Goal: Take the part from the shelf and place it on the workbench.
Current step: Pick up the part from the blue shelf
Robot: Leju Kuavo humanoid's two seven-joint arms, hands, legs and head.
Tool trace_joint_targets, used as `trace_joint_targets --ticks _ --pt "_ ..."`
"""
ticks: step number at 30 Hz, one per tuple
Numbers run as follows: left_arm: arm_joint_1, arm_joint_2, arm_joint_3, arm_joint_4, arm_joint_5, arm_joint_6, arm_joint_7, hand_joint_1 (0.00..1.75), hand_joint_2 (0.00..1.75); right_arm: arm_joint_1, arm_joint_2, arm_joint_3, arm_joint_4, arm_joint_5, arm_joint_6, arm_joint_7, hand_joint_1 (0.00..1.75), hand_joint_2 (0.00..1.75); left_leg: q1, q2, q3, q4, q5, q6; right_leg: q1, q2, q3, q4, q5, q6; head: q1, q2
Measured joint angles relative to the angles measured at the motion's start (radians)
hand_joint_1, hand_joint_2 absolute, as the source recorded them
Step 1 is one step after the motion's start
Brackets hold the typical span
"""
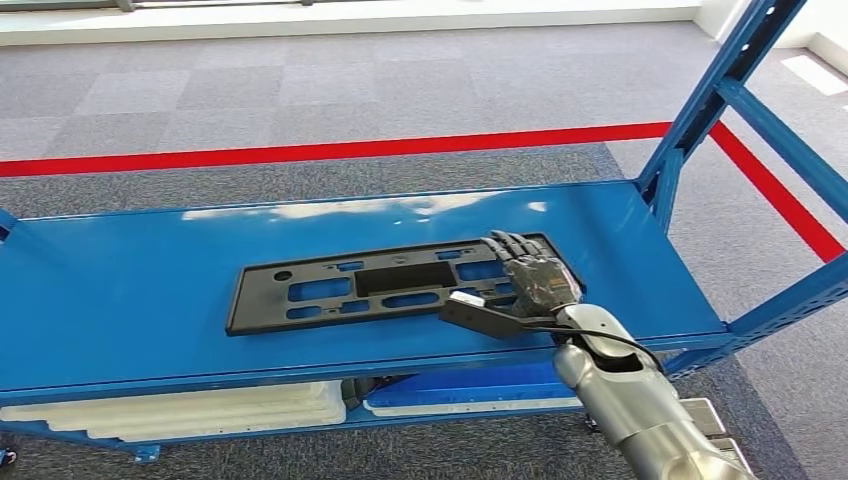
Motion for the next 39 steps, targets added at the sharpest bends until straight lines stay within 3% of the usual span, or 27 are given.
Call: trace_joint_targets --ticks 4,8,16,24,30,39 --pt "-0.004 -0.002 0.000 0.000 -0.008 -0.001 0.000 0.00 0.00 -0.046 0.005 0.022 0.055 -0.003 0.014 -0.014 0.00 1.75 0.000 0.000 0.000 0.000 0.000 0.000 0.000 0.000 0.000 0.000 0.000 0.000 0.000 0.000" --pt "-0.012 -0.006 0.001 0.000 -0.009 -0.002 0.000 0.00 0.00 -0.100 0.008 0.048 0.126 -0.021 0.035 -0.025 1.75 1.75 0.000 0.000 0.002 0.000 0.000 0.000 0.000 0.000 0.002 0.000 0.000 0.000 0.000 0.000" --pt "-0.020 -0.014 0.012 0.000 -0.008 -0.004 -0.007 0.00 0.00 -0.185 -0.003 0.096 0.254 -0.083 0.049 -0.067 1.75 1.75 0.000 0.000 0.006 0.000 0.000 0.000 0.000 0.000 0.005 0.000 0.000 0.000 0.000 0.000" --pt "-0.021 -0.016 0.025 0.000 -0.011 -0.001 -0.031 0.00 0.00 -0.178 -0.034 0.111 0.226 -0.122 0.003 -0.078 1.75 1.75 0.000 0.000 0.009 0.000 0.000 0.000 0.000 -0.001 0.009 -0.001 0.000 0.000 0.000 0.000" --pt "-0.019 -0.016 0.027 0.000 -0.040 -0.005 -0.105 0.00 0.00 -0.060 -0.060 0.065 0.039 -0.221 -0.021 -0.081 1.75 1.75 0.000 0.000 0.008 0.000 0.000 0.000 0.000 -0.001 0.009 -0.001 0.000 0.000 0.000 0.000" --pt "-0.003 -0.016 0.039 0.000 -0.042 -0.023 -0.165 0.00 0.00 0.130 -0.019 -0.128 -0.431 -0.668 0.096 -0.192 1.75 1.75 0.000 0.000 0.004 0.000 -0.001 0.000 0.000 -0.001 0.005 -0.001 0.000 0.000 0.000 0.000"
